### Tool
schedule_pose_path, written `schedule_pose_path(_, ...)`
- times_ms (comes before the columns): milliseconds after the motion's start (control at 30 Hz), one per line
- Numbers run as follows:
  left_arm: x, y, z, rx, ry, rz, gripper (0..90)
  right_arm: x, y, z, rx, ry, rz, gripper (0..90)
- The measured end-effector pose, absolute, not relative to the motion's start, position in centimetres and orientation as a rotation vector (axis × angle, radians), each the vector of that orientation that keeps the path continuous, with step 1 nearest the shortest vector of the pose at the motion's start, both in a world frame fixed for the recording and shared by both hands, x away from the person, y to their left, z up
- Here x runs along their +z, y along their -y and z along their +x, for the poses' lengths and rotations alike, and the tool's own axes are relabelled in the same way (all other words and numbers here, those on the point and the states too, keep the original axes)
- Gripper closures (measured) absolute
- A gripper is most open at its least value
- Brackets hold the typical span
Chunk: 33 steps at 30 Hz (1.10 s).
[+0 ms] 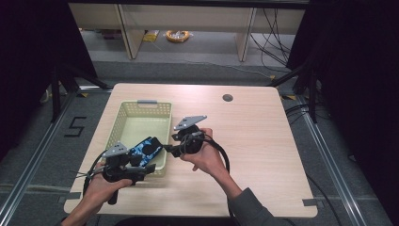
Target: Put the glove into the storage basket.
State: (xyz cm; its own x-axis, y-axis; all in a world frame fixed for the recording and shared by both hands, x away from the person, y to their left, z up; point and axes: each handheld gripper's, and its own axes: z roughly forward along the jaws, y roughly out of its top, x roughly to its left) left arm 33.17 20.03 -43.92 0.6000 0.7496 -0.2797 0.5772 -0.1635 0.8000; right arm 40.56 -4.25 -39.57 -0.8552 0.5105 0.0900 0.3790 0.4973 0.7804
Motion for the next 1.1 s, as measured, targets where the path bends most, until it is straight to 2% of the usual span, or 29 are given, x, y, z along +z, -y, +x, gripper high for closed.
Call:
schedule_pose_path(267, -43.7, -19.6, 32.5, 0.215, -1.044, 1.849, 28.1, -39.7, 5.9, 39.7, 1.315, -2.548, 0.802, 47.4)
schedule_pose_path(533, -44.3, -19.0, 31.9, 0.239, -1.028, 1.875, 23.1, -40.4, 7.8, 38.4, 1.325, -2.514, 0.855, 29.3)
schedule_pose_path(867, -45.1, -18.6, 31.1, 0.229, -0.978, 1.895, 16.9, -41.8, 9.5, 37.5, 1.324, -2.493, 0.915, 24.3)
schedule_pose_path(1100, -45.2, -18.1, 29.8, 0.228, -0.922, 1.915, 16.5, -42.5, 10.4, 36.8, 1.329, -2.479, 0.947, 23.0)
